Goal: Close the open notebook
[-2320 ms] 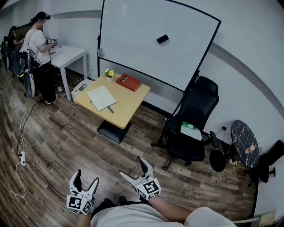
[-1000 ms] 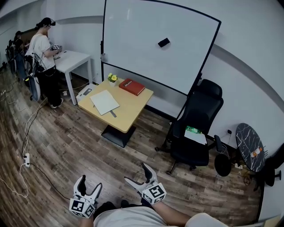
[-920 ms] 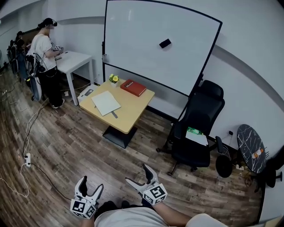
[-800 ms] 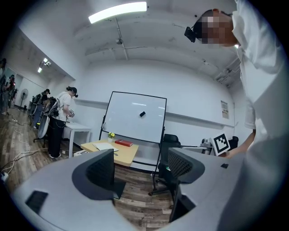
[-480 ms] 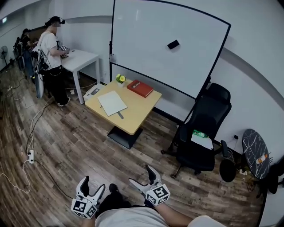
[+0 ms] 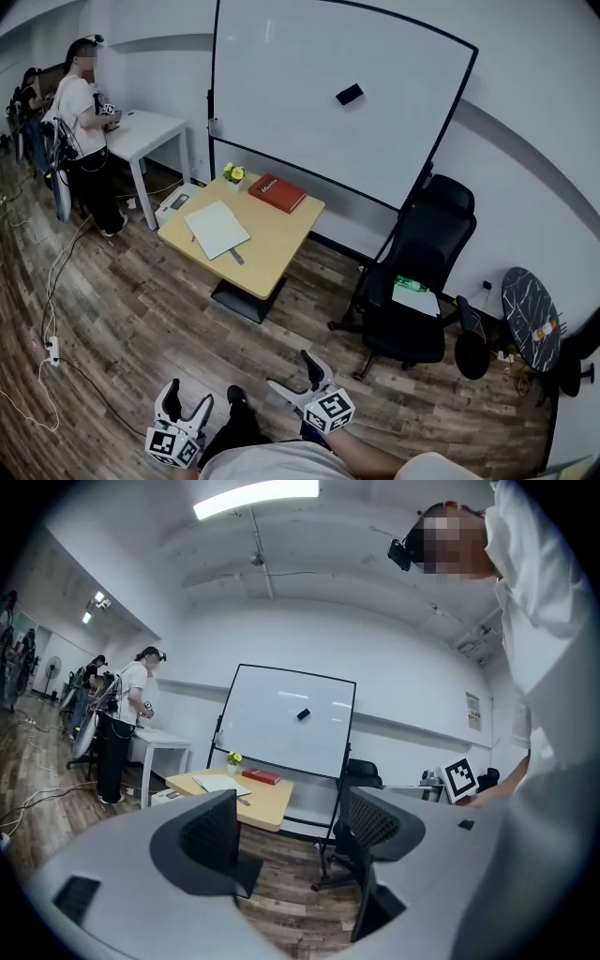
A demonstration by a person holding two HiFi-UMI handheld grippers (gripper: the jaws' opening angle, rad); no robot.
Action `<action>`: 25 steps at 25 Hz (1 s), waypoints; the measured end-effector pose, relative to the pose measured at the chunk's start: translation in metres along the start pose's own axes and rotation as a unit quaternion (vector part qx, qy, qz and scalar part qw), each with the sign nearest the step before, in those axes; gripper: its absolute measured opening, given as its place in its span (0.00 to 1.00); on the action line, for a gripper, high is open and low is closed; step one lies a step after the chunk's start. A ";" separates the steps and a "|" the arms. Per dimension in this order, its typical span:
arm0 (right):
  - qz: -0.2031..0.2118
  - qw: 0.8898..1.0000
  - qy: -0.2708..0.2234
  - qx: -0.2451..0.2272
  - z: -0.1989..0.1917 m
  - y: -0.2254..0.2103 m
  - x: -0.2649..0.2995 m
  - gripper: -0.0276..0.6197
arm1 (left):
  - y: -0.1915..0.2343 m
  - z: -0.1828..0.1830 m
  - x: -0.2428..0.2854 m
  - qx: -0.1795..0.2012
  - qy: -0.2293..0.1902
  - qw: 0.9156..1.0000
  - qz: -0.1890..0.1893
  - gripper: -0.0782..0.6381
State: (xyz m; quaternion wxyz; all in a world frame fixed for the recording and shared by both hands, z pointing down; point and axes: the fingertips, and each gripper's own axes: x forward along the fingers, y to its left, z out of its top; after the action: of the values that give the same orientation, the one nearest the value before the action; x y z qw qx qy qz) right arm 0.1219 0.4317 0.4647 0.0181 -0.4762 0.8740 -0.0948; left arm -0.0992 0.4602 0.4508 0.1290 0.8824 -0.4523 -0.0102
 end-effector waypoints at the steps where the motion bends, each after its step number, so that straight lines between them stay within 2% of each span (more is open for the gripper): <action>1: -0.003 1.000 0.003 0.001 0.001 -0.007 0.005 0.80 | 0.002 0.002 0.010 0.000 0.002 1.000 -0.004 0.63; 8: -0.014 1.000 0.015 0.007 0.004 -0.045 0.064 0.80 | 0.040 0.011 0.078 -0.012 0.012 1.000 -0.025 0.63; 20: -0.018 1.000 0.013 0.010 0.048 -0.109 0.199 0.80 | 0.136 0.038 0.212 -0.030 0.024 0.997 -0.072 0.63; 25: -0.012 0.999 0.032 0.000 0.048 -0.125 0.238 0.80 | 0.175 0.053 0.247 -0.039 0.014 0.997 -0.071 0.63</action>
State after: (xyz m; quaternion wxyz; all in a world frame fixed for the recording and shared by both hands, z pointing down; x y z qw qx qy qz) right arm 0.1015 0.1595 0.4547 -0.0112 -0.4837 0.8682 -0.1103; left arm -0.1001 0.1529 0.4656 0.1687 0.9067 -0.3859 -0.0242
